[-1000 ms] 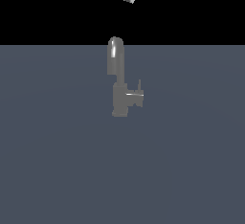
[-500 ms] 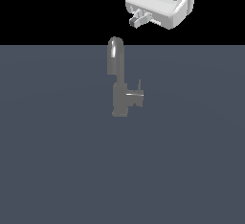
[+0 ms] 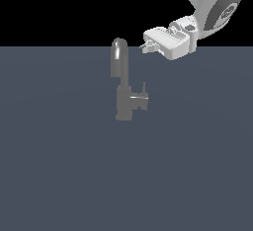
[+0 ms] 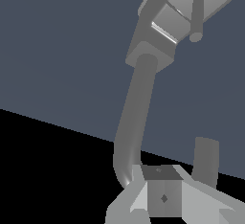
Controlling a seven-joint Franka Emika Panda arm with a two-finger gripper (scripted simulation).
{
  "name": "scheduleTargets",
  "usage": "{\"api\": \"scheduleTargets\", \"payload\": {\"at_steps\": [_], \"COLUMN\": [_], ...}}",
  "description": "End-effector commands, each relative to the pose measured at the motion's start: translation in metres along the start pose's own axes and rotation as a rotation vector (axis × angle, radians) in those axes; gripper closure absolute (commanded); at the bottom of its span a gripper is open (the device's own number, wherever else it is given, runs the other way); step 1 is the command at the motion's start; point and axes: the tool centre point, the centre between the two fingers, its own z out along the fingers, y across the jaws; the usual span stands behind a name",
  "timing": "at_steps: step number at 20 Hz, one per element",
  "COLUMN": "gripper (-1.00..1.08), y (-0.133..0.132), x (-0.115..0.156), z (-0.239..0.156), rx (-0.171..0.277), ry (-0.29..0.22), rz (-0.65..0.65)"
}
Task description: Turn on the faucet by rotating a designated handle.
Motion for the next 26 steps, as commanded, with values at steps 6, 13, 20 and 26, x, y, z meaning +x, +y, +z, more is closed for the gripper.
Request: {"api": "scheduleTargets", "payload": {"at_steps": [6,13,20,26], "gripper": [1.08,1.08,1.08,1.08], "y": [0.000,0.005,0.009,0.010], "x": [0.067,0.112,0.133,0.135], "z": [0.006,0.017,0.026,0.028], "rx": [0.185,0.312,0.376,0.381], "ry": [-0.148,-0.248,-0.299,-0.304], "rz": [0.169,0.285,0.343,0.347]}}
